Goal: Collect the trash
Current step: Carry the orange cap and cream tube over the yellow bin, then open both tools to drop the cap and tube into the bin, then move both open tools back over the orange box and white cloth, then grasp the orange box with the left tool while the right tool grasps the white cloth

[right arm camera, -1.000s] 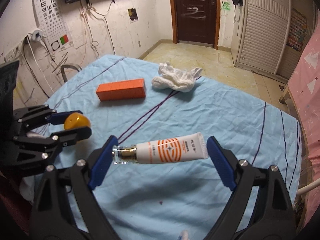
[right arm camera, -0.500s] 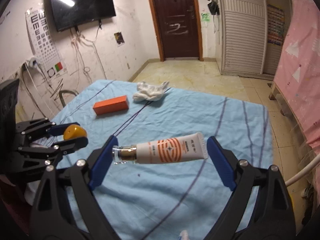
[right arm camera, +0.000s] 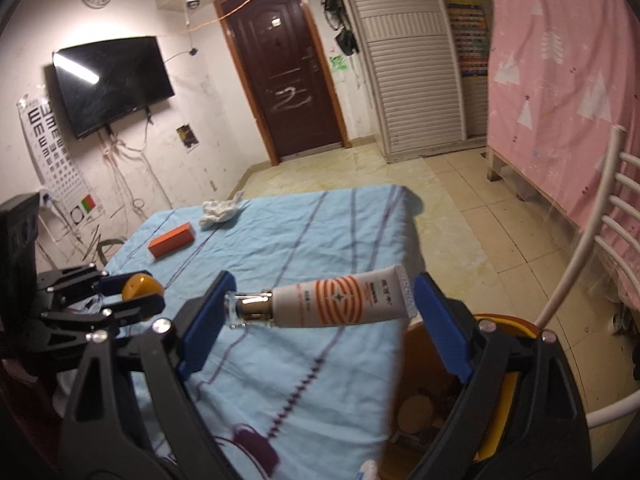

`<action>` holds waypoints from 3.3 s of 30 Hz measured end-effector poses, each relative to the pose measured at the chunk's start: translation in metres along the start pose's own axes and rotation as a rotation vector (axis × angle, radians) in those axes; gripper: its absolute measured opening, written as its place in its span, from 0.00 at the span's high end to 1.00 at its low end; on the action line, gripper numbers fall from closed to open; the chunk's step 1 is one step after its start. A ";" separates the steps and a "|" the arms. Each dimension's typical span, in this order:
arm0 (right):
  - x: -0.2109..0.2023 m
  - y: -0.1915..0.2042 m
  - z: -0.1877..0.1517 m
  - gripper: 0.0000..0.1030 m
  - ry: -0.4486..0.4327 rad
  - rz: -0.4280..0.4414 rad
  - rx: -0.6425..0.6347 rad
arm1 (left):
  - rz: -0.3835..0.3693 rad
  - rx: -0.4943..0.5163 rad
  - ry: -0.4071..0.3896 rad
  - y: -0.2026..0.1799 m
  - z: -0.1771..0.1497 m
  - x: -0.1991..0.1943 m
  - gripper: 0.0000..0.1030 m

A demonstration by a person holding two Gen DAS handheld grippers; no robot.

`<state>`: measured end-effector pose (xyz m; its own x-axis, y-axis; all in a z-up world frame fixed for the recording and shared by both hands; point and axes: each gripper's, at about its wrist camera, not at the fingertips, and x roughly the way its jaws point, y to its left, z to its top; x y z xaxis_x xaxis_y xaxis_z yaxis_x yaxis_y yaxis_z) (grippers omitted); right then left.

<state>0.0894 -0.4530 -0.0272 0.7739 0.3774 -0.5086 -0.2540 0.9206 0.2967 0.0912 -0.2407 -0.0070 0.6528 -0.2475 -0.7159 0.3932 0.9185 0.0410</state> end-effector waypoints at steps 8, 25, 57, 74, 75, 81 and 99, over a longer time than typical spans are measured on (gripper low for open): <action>-0.028 -0.056 -0.016 0.16 -0.056 -0.069 0.116 | -0.109 0.078 -0.027 -0.060 0.018 0.012 0.69; -0.044 -0.137 -0.046 0.15 -0.097 -0.141 0.294 | -0.372 0.132 -0.077 -0.161 0.054 0.073 0.63; 0.019 -0.028 0.019 0.07 -0.042 -0.072 0.176 | -0.178 -0.047 -0.152 0.006 0.055 0.037 0.31; 0.115 0.091 0.049 0.06 0.095 0.021 0.009 | 0.024 -0.125 -0.128 0.155 0.036 0.035 0.28; 0.121 0.098 0.050 0.06 0.107 0.024 -0.005 | 0.034 -0.119 -0.121 0.161 0.034 0.035 0.28; 0.150 0.129 0.056 0.06 0.153 0.030 -0.066 | 0.061 -0.086 -0.057 0.192 0.024 0.047 0.28; 0.218 0.161 0.067 0.06 0.241 0.045 -0.063 | 0.071 -0.037 0.044 0.218 0.007 0.083 0.44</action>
<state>0.2563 -0.2286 -0.0363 0.6023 0.4243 -0.6762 -0.3263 0.9039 0.2766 0.2359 -0.0632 -0.0528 0.6487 -0.1687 -0.7421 0.3227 0.9441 0.0674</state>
